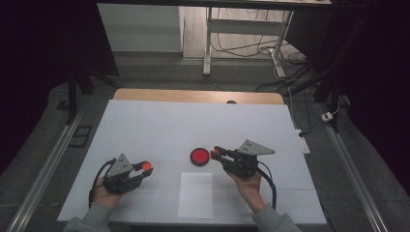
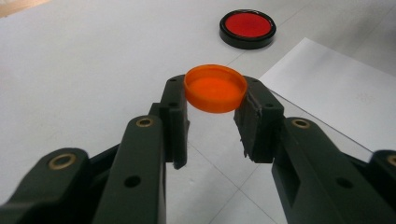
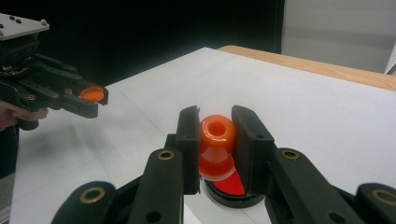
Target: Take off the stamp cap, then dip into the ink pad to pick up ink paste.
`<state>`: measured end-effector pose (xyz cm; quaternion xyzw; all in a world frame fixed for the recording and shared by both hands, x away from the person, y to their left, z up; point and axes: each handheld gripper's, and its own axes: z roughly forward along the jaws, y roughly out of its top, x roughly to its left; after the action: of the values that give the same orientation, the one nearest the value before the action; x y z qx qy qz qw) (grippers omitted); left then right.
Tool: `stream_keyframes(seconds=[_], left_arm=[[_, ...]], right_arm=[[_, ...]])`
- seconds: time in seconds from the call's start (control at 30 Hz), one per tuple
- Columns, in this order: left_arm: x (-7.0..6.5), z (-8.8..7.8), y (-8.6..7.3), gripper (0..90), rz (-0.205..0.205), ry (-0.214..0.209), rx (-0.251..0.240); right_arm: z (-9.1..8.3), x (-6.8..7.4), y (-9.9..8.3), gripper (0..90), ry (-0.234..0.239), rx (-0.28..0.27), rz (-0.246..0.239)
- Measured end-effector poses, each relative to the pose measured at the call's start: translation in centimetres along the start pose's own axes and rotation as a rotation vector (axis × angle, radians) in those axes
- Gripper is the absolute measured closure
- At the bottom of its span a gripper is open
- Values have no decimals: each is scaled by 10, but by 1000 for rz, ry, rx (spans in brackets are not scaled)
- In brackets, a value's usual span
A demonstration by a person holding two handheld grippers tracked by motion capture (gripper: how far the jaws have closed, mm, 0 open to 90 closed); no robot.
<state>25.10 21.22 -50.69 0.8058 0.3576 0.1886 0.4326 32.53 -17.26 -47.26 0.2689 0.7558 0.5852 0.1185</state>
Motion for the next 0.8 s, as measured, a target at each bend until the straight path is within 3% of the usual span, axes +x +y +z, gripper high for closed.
stream_keyframes(seconds=[0.8], left_arm=[[1, 2, 1, 648, -7, -10, 2]], right_arm=[[17, -1, 1, 728, -7, 46, -18]])
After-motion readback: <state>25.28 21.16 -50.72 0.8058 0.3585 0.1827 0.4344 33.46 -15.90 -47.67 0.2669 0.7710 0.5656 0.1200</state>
